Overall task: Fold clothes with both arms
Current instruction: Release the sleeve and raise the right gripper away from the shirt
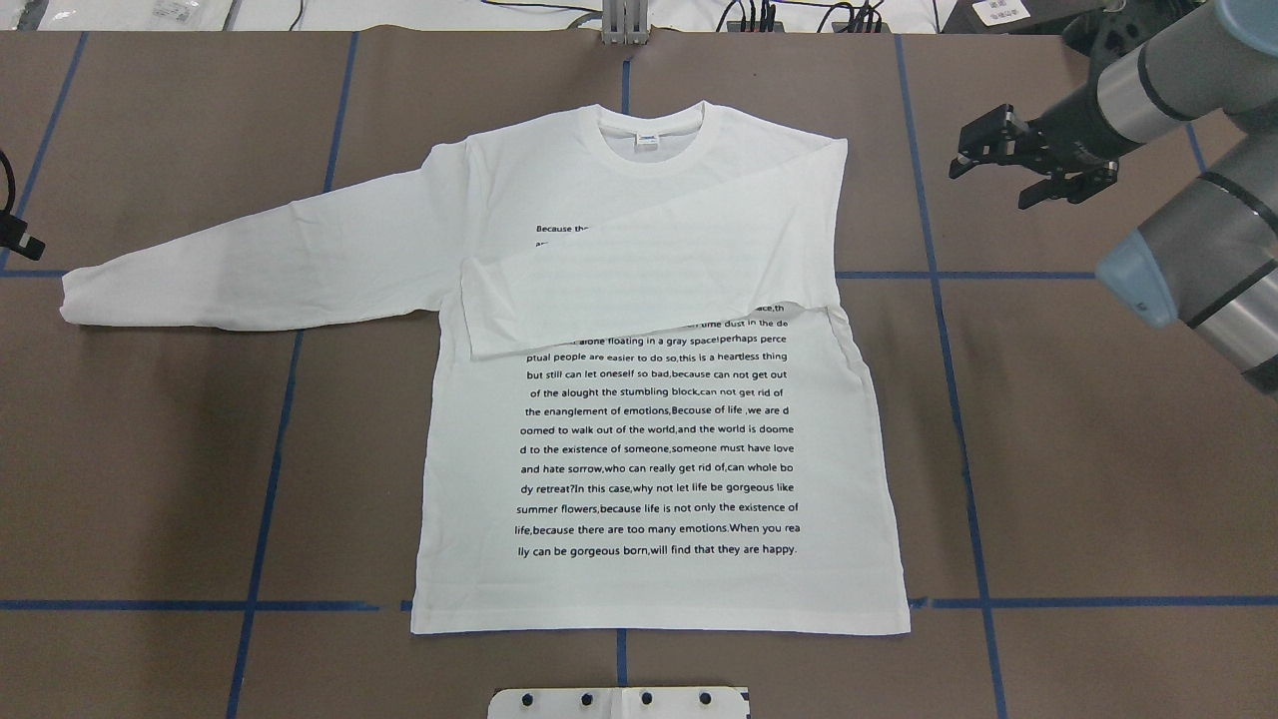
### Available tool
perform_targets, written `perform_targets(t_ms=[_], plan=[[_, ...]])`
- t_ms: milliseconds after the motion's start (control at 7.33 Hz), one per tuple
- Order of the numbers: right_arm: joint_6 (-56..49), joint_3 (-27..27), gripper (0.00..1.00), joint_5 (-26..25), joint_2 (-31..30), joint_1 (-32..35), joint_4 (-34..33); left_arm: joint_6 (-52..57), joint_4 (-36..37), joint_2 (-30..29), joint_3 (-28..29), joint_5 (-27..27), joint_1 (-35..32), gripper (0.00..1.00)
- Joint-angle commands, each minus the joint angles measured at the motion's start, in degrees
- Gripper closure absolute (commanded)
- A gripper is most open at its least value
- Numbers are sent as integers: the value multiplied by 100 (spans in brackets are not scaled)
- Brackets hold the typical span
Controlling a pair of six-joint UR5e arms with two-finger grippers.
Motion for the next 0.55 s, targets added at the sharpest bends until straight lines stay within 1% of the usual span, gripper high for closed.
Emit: perform_targets(t_ms=[0,136,273,409], plan=[[-330,5,1,120,-206,184,21,-445,-468,-169,598,-7,337,12],[-366,-21,1,112,-197,184,30,-454,-469,-125,608,-7,347,15],[-410,-12,1,112,-215,184,39,-454,-469,-107,704,-16,355,20],[-419,23,1,86,-284,184,48,-454,-469,-98,696,-42,355,37]])
